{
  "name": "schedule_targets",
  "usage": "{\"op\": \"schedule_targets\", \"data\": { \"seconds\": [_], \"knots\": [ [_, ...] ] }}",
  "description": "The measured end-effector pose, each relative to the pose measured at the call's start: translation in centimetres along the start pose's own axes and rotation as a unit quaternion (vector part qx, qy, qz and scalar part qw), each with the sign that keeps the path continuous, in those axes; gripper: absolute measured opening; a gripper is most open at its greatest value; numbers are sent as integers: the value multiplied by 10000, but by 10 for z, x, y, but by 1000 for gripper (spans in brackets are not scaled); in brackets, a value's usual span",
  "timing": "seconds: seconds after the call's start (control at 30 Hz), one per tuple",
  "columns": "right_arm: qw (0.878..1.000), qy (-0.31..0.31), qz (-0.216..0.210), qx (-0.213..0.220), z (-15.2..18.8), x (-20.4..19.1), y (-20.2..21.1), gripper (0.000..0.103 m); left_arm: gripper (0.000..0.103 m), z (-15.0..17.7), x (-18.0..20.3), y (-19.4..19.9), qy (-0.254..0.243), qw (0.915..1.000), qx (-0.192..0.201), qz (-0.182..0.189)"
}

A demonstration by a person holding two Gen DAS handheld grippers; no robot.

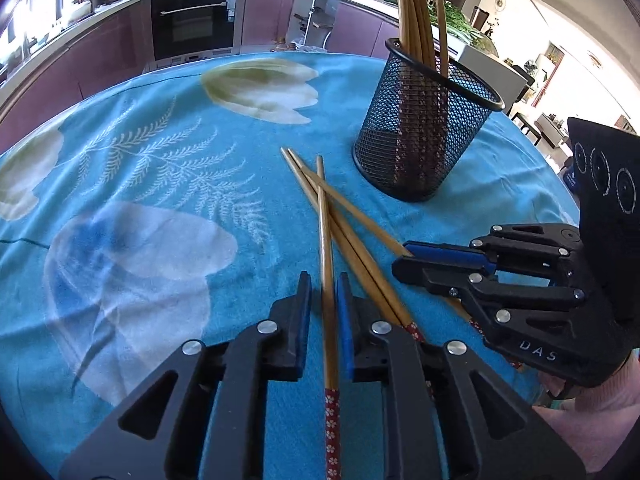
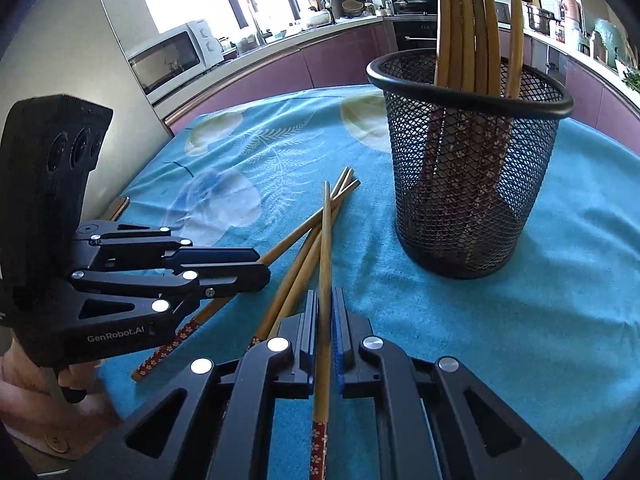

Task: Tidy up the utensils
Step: 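Lift the left gripper's chopstick over the mesh cup while the right gripper raises its own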

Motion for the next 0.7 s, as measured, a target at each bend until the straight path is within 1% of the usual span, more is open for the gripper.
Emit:
{"op": "schedule_targets", "data": {
  "seconds": [0.03, 0.13, 0.2, 0.33, 0.5, 0.7],
  "knots": [
    [10000, 11, 3, -4, 0, 0, -1, 6, 18, -2, -1, -1, -17, 10000, -1, 29],
    [10000, 37, 23, 13, -1, 0, -1, 6, 18, -8, -1, -6, -85, 10000, -23, 13],
    [10000, 64, 2, 67, -2, -1, 2, 6, 9, -11, -1, -7, -91, 9999, -43, -36],
    [9995, 69, -70, 292, -7, -1, 18, 6, 8, -15, 0, -1, -89, 9999, 61, -57],
    [9980, 70, -163, 601, -16, -2, 43, 6, 8, -21, 2, 21, -111, 9993, 350, 20],
    [9947, 25, -264, 996, -26, -1, 72, 6, 8, -32, 5, 59, -150, 9958, 852, 285]
  ]
}}
Point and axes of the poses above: each gripper's, at about its wrist camera, not at the fingertips, and y roughly against the way its jaws point, x to its right, z to its underside, the point moved 2 cm from there along -y, roughly the way its jaws point, and after that the axes turned 14 degrees about -y, right-handed, at the moved point
